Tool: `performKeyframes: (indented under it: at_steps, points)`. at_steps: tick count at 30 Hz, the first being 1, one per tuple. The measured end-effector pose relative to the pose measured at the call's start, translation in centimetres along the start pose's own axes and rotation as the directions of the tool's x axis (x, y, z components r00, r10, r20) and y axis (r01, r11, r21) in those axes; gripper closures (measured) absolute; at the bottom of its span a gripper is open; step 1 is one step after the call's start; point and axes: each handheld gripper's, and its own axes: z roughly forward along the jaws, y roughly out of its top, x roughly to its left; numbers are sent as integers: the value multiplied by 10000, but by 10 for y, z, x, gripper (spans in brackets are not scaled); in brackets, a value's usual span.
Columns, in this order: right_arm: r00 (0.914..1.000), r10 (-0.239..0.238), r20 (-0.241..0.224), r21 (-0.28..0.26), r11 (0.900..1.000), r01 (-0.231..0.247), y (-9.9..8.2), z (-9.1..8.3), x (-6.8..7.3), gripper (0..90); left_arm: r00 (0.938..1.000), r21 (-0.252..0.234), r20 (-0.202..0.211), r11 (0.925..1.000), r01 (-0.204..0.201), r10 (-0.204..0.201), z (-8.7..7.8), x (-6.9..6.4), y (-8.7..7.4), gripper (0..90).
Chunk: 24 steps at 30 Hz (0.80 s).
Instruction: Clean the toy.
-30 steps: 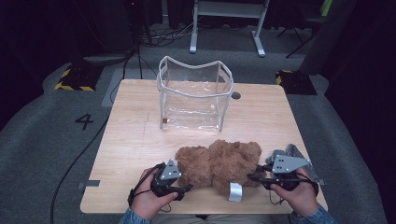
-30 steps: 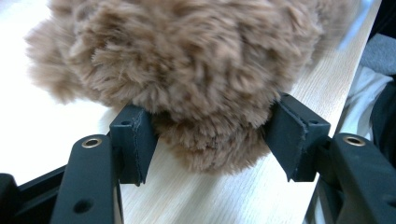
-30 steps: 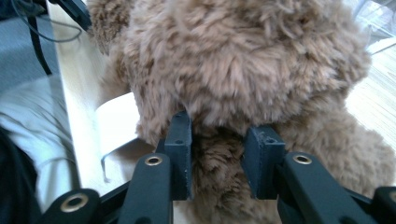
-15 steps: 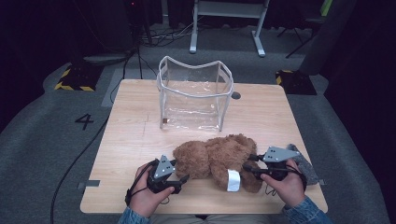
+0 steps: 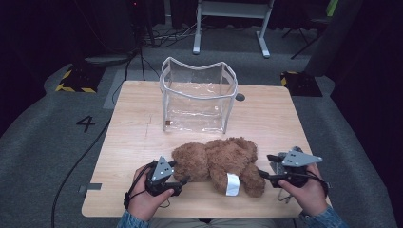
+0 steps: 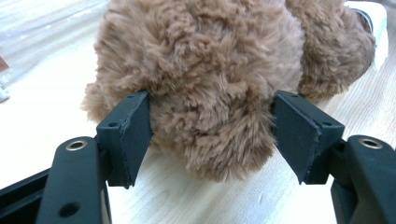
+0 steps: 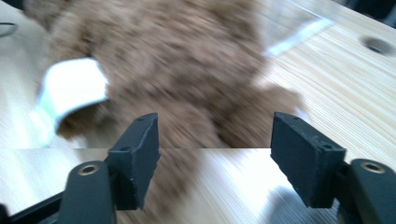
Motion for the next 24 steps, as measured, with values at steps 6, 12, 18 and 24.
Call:
performKeyframes:
  at_steps: [6, 12, 18, 24]
  points:
    - [9895, 600, 1316, 970, 9926, -731, -27, -26, -28, 294, 9999, -179, -129, 9998, -35, 33, 0, 3, 4, 292]
    - [9662, 953, 2394, 1950, 9702, -1440, -52, -26, -48, 239, 10000, -152, -21, 9999, 48, -48, 1, 4, 4, 277]
    - [9616, 1355, 2385, 2772, 9395, -2011, -72, -11, -62, 238, 10000, -207, 16, 9998, 82, -82, 1, 6, 4, 277]
    - [9752, 1068, 1937, 3284, 9297, -1671, -73, -2, -57, 598, 9999, -206, 20, 9997, 147, -147, 0, 6, 3, 276]
